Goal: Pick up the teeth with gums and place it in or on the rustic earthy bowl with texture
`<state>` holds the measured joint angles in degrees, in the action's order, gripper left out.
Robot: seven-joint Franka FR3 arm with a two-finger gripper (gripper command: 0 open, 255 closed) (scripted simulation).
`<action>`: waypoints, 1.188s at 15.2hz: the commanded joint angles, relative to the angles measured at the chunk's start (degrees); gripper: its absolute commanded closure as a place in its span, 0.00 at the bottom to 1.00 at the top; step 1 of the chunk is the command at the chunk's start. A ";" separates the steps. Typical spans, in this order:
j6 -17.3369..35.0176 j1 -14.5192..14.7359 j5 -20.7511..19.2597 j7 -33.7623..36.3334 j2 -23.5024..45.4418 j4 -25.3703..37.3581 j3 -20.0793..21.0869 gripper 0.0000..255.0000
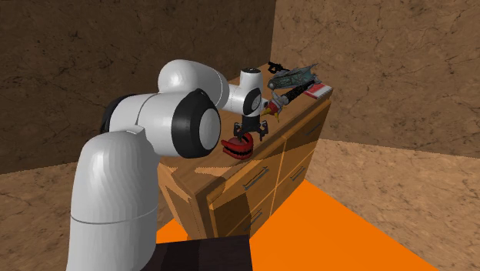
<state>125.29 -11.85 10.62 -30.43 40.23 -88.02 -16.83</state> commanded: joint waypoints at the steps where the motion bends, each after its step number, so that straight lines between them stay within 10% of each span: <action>1: 0.00 0.00 0.00 0.00 0.00 0.00 0.00 0.00; 2: 0.00 0.00 0.00 0.00 0.00 0.00 0.00 1.00; 18: -3.70 0.37 -0.82 0.36 -2.91 0.85 -0.62 1.00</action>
<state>122.05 -11.58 9.92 -30.15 37.79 -87.18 -17.36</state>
